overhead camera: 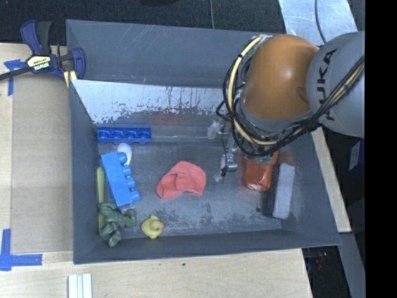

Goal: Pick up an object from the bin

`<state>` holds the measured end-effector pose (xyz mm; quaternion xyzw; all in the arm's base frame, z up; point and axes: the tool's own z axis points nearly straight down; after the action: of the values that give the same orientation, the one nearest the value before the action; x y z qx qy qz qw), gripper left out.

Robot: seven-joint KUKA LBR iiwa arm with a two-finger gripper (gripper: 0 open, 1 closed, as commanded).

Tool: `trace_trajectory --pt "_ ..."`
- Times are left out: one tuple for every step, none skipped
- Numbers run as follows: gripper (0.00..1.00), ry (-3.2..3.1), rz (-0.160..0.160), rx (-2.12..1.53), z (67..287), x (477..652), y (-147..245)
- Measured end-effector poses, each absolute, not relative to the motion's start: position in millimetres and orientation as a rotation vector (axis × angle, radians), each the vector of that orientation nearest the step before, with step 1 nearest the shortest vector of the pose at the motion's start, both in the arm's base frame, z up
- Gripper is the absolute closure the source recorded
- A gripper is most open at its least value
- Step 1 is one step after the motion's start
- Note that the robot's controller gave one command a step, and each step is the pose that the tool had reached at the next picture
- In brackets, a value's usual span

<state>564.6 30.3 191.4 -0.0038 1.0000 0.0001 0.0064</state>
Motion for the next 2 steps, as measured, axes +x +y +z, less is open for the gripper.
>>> trace_trajectory --pt "0.00 3.126 0.000 0.163 141 558.5 61" --pt "0.00 3.118 0.002 -0.075 91 608.9 92"
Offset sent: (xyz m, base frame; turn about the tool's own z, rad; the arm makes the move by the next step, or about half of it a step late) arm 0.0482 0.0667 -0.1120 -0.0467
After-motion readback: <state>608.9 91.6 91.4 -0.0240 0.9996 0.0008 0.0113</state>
